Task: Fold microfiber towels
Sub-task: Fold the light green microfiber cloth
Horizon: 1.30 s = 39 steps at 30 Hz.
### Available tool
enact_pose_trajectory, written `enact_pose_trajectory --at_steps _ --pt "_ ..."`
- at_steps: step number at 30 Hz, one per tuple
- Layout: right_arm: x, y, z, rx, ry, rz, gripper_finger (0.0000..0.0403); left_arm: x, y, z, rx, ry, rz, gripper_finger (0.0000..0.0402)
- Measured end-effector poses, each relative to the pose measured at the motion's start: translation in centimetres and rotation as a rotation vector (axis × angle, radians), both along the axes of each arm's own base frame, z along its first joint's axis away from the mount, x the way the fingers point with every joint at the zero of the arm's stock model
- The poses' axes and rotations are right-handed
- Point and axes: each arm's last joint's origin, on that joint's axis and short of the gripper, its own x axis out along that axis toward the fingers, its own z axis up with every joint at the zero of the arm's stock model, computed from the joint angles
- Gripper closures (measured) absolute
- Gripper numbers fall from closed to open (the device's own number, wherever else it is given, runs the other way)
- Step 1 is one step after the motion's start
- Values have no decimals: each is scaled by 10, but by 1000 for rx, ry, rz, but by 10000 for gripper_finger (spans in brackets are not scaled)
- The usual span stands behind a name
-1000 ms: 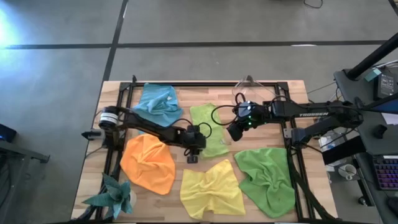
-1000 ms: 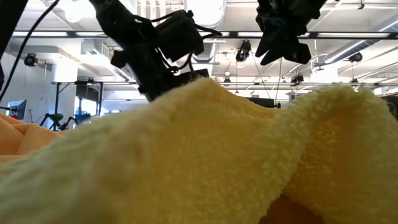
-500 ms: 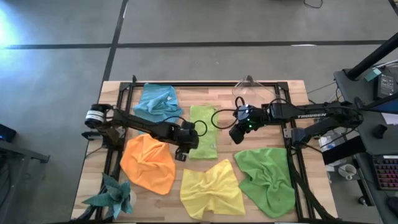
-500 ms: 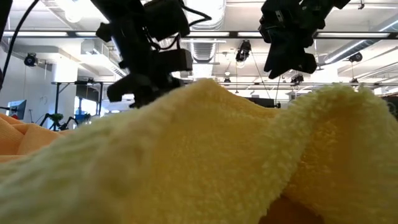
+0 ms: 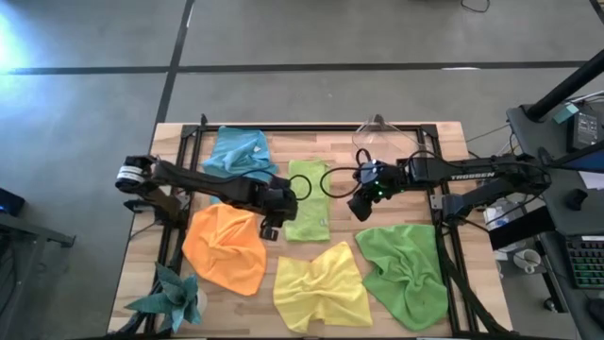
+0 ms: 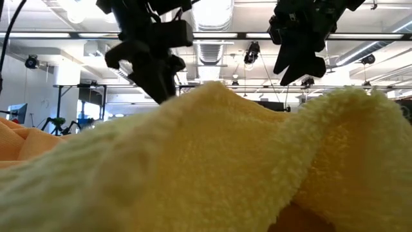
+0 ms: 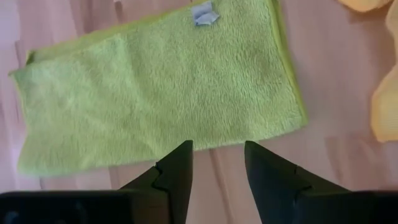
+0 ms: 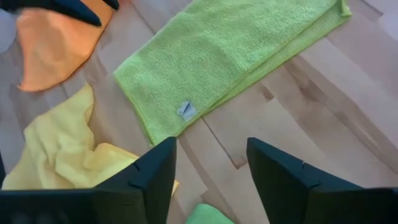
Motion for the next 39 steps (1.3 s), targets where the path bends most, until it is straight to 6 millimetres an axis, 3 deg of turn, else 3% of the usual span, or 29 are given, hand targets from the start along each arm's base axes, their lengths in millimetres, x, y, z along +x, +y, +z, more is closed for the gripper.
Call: enact_pose_trajectory --at_steps 11,16,26,34,39 --pt "9 23 5 -38 -112 177 197 -13 1 13 -29 2 88 271" --pt "19 39 1 -125 -157 338 197 -11 -11 10 -110 -6 101 271" --pt "48 66 -42 -201 -90 512 197 5 -52 -18 -85 7 -24 271" --pt "60 68 -70 -212 2 546 197 13 -60 -48 -54 83 -31 271" --pt "67 70 -80 -242 4 590 197 18 -62 -56 -48 86 -26 271"
